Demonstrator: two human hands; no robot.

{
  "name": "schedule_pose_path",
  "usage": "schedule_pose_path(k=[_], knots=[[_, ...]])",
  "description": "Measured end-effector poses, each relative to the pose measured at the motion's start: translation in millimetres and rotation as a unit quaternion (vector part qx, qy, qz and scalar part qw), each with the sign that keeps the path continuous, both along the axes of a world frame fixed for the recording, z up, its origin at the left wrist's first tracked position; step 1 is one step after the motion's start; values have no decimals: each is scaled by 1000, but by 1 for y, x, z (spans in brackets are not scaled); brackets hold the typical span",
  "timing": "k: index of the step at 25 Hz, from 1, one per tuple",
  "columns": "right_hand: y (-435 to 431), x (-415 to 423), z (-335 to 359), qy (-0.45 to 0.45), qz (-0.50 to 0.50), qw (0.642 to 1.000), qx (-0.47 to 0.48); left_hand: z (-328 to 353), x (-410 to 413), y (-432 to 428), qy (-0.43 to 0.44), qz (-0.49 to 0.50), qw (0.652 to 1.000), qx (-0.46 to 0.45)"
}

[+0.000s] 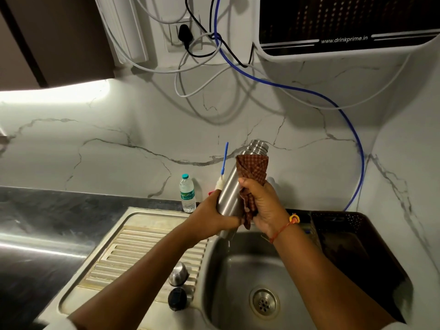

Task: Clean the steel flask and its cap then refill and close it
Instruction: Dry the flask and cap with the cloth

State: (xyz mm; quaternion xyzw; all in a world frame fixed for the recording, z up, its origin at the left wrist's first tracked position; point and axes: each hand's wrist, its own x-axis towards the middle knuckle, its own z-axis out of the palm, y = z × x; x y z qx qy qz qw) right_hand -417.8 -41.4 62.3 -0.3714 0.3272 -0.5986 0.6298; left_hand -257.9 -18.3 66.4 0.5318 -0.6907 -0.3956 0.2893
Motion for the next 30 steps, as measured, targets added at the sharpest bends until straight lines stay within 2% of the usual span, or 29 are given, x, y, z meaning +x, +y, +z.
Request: schedule_pose_path(k=[1, 3, 5, 6, 8, 10, 12, 13, 15, 17, 19, 21, 22, 25, 27, 30], knots=[[-1, -7, 3, -25, 42, 999, 4, 4, 3, 4, 64, -41, 995, 69], [-3, -12, 3, -93, 95, 991, 22, 7, 5, 10, 193, -78, 961, 181], [-8, -11, 1, -139, 96, 985, 32, 9, 2, 10, 232, -65, 946, 216], [-9, -9, -1, -138, 79, 987, 35, 7, 1, 6, 188, -48, 964, 183], [-6, -5, 2, -91, 24, 995, 36, 4, -4, 1, 3, 11, 999, 34], [-1, 4, 9, -31, -50, 997, 47, 1, -9, 2, -187, 75, 973, -111], [-1, 12, 11, 9, -122, 990, 69, -5, -14, 3, -265, 95, 946, -159], [0, 14, 12, 32, -149, 986, 66, -9, -14, 3, -262, 87, 948, -158], [0, 13, 16, 44, -166, 984, 53, -12, -9, 3, -186, 53, 975, -112], [-4, 1, 18, 8, -141, 988, 58, -14, -3, 6, -70, -4, 997, -30], [-10, -12, 16, -72, -88, 991, 77, -17, -1, 13, -3, -43, 999, 24], [-12, -15, 9, -139, -40, 985, 94, -23, -4, 12, -12, -30, 999, 9], [-9, -11, 2, -142, -20, 984, 102, -25, -5, 10, -29, -5, 999, -16], [2, 7, -16, -138, 19, 986, 94, -20, -5, 2, -145, 84, 980, -109], [6, 6, -14, -145, 10, 987, 68, -18, -4, 4, -215, 98, 960, -150], [-5, -13, 1, -164, -15, 985, 59, -19, -6, 12, -196, 54, 971, -128]])
